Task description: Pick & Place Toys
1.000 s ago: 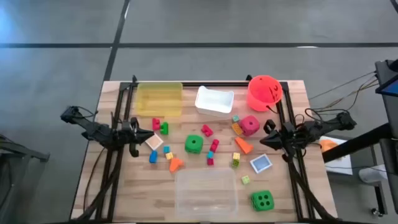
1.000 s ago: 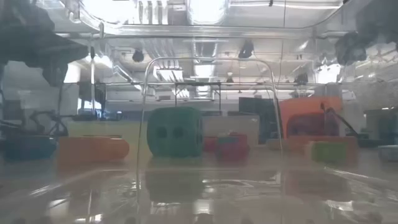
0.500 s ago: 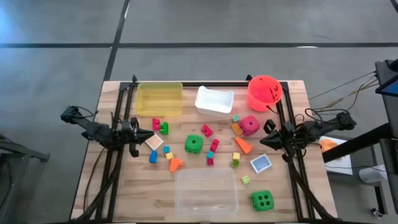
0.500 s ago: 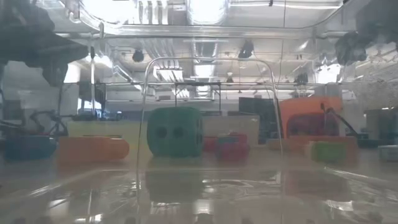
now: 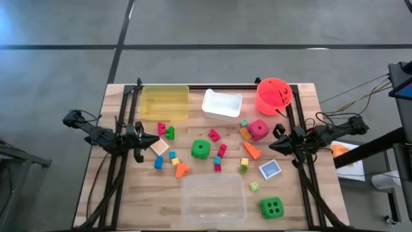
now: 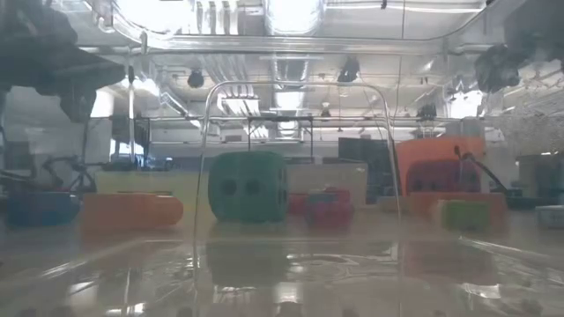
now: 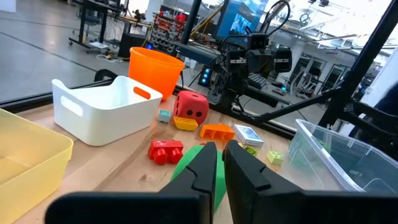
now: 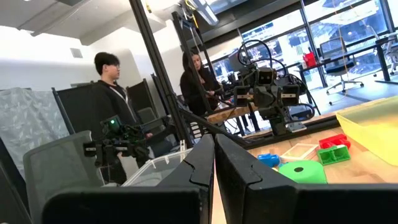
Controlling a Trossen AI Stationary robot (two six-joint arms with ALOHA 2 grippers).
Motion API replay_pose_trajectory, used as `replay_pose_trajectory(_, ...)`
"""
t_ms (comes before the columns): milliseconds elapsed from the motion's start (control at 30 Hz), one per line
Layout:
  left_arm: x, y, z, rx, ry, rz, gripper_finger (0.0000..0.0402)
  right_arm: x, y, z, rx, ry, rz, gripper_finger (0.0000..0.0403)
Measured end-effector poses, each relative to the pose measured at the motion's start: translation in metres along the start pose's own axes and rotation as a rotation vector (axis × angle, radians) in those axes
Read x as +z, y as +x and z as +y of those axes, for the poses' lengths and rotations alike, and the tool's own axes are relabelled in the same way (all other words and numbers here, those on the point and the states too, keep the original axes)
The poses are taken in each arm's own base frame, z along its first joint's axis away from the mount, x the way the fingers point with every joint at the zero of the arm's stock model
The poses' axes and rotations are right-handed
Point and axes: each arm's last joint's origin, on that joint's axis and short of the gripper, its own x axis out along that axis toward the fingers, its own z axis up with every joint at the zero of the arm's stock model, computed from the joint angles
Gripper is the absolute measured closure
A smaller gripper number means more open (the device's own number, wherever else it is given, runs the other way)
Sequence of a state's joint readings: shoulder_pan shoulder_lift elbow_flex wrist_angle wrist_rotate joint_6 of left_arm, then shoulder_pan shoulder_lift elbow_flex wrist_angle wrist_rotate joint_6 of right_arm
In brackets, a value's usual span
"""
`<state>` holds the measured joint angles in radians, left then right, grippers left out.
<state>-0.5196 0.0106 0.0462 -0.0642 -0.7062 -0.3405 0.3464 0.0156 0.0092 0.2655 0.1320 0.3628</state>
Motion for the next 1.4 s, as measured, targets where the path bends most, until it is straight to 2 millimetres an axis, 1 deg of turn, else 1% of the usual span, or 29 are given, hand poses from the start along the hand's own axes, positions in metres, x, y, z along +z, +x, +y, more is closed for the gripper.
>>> replay_pose_trajectory(800,0.0,0.0,0.0,0.0,0.0,0.0,0.0373,0.0,0.0,0.0,0.0,-0.002,-0.001,0.039)
replay_pose_trajectory(967,0.0,0.0,0.0,0.0,0.0,0.0,0.0373,0.001,0.0,0.0,-0.005,-0.054,-0.014,0.039)
replay_pose_trajectory(1067,0.0,0.0,0.0,0.0,0.0,0.0,0.0373,0.004,0.0,0.0,-0.015,-0.02,-0.047,0.039)
replay_pose_trajectory(1233,0.0,0.0,0.0,0.0,0.0,0.0,0.0373,0.009,0.0,0.002,-0.004,-0.013,-0.084,0.039)
replay_pose_trajectory(1333,0.0,0.0,0.0,0.0,0.0,0.0,0.0373,0.017,0.001,0.005,-0.023,-0.009,-0.099,0.039)
replay_pose_trajectory(1400,0.0,0.0,0.0,0.0,0.0,0.0,0.0373,0.025,0.002,0.006,-0.084,-0.007,-0.116,0.039)
